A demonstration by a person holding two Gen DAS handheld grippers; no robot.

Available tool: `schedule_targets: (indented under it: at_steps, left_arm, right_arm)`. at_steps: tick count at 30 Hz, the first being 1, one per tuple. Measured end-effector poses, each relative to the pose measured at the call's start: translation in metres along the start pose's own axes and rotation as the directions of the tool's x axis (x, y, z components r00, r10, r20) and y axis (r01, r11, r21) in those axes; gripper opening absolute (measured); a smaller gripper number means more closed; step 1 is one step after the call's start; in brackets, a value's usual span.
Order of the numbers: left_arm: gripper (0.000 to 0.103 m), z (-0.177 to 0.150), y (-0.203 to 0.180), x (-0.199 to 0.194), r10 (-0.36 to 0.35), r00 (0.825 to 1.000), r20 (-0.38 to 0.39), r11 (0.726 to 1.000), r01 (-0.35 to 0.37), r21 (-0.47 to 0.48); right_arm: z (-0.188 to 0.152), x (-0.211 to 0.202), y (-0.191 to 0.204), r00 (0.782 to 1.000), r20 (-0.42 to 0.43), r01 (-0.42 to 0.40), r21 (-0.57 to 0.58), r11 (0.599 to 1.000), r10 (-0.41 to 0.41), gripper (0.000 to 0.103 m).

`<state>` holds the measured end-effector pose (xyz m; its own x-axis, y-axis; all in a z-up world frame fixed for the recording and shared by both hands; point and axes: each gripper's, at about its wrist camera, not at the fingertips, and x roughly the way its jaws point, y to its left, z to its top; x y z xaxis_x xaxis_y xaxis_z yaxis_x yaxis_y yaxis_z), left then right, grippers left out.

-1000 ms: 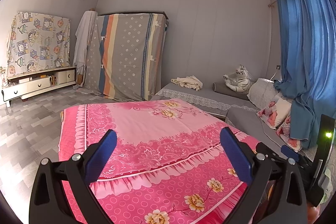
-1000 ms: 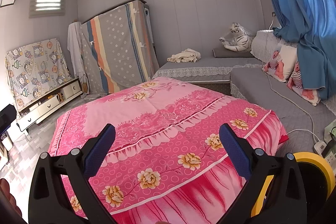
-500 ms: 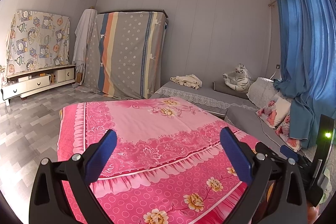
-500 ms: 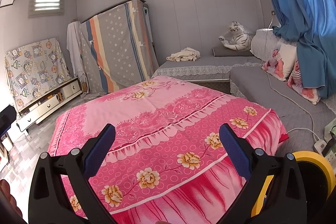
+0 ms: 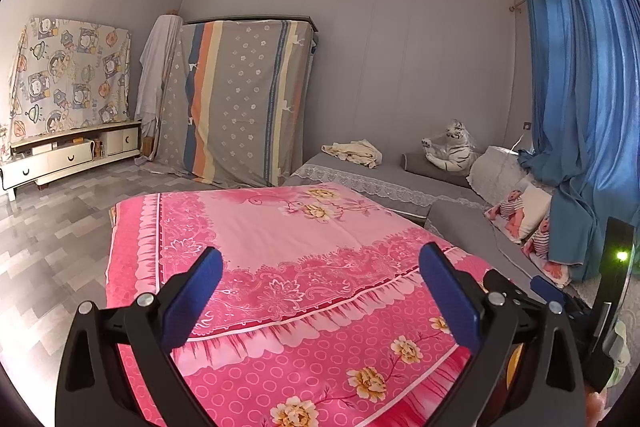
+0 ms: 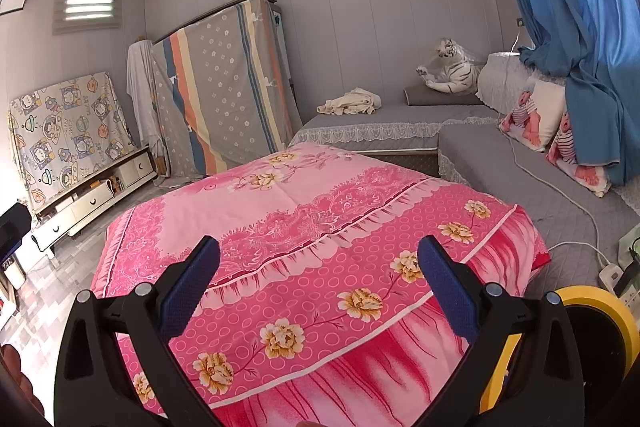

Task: Collect trash

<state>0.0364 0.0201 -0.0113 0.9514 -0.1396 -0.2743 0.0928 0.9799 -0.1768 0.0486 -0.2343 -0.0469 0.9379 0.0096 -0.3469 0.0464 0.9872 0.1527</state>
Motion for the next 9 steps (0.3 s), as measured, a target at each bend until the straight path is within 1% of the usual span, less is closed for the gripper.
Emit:
schedule_targets:
  at_steps: [4,9]
  left_arm:
    - [0.095,-0.0012,0.0002,0.0019,-0.010,1.000,-0.015,1.000,0.010,-0.009]
    - [0.095,-0.0014,-0.0004,0.0028,-0.009,1.000,-0.015,1.000,0.009,-0.008]
  right_arm:
    - [-0.0015,-0.0003,0.0010,1.000,-0.005,-0.001,0.003,1.000,0.001,0.094]
    - [-0.0015,-0.0006,0.0013,1.000,-0.006,-0.001,0.005,1.000,0.001,0.094]
